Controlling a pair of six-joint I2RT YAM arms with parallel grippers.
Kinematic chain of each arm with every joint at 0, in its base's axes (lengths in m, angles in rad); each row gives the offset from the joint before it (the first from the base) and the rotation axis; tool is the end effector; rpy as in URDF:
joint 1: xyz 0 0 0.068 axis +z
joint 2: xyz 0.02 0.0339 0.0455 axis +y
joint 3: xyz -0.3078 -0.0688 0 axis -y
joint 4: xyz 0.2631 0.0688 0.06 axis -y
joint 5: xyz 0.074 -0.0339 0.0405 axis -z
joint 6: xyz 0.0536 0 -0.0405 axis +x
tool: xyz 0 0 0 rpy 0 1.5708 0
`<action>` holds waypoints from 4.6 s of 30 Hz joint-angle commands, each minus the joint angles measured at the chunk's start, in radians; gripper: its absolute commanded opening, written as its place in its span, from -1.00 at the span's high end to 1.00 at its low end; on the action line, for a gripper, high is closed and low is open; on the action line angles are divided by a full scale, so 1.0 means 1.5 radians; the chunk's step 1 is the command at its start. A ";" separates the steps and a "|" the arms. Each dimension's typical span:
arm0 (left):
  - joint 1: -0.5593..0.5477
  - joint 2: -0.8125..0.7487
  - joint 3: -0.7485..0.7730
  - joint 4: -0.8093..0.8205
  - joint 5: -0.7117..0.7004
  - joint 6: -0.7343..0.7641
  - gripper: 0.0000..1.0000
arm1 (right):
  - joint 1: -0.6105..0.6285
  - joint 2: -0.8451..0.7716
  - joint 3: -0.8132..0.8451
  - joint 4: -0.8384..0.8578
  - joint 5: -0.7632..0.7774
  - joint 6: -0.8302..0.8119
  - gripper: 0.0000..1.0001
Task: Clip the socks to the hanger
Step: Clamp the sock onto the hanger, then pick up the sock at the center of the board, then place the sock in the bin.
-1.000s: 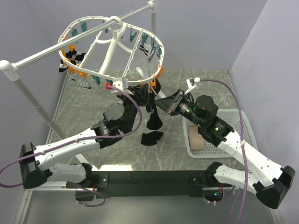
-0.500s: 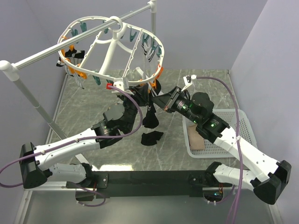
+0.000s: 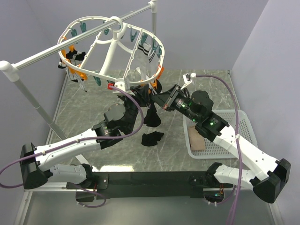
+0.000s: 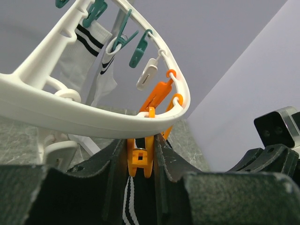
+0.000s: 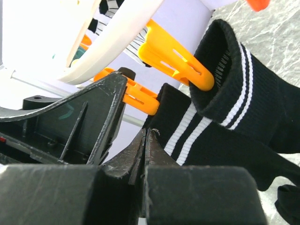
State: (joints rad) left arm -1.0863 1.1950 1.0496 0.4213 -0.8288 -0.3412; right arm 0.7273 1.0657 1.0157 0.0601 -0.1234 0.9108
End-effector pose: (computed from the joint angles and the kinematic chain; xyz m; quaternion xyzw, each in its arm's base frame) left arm 0.1664 -0.2312 0.4511 -0.0982 0.6311 -0.2944 0.7109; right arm 0.1928 0.1805 0.4309 0.0207 0.7033 0.5478 0.4527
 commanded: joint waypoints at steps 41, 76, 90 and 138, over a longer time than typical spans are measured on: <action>0.006 -0.079 0.035 -0.117 0.041 -0.039 -0.47 | 0.005 0.040 0.092 0.000 -0.070 -0.111 0.41; 0.087 -0.334 -0.044 -0.462 0.084 -0.141 -0.99 | 0.092 0.212 -0.132 -0.153 0.280 -0.223 -0.47; 0.088 -0.433 -0.074 -0.502 0.093 -0.142 -0.99 | 0.142 0.403 -0.049 -0.182 0.273 -0.221 -0.49; 0.184 -0.362 -0.101 -0.463 0.194 -0.196 -0.99 | -0.415 -0.189 -0.227 -0.423 0.197 -0.250 0.00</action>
State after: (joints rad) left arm -0.8509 0.6823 0.9157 -0.2928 -0.5930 -0.5964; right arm 0.1066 0.8299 0.6773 -0.6155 0.1963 0.5331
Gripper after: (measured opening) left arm 0.994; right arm 0.449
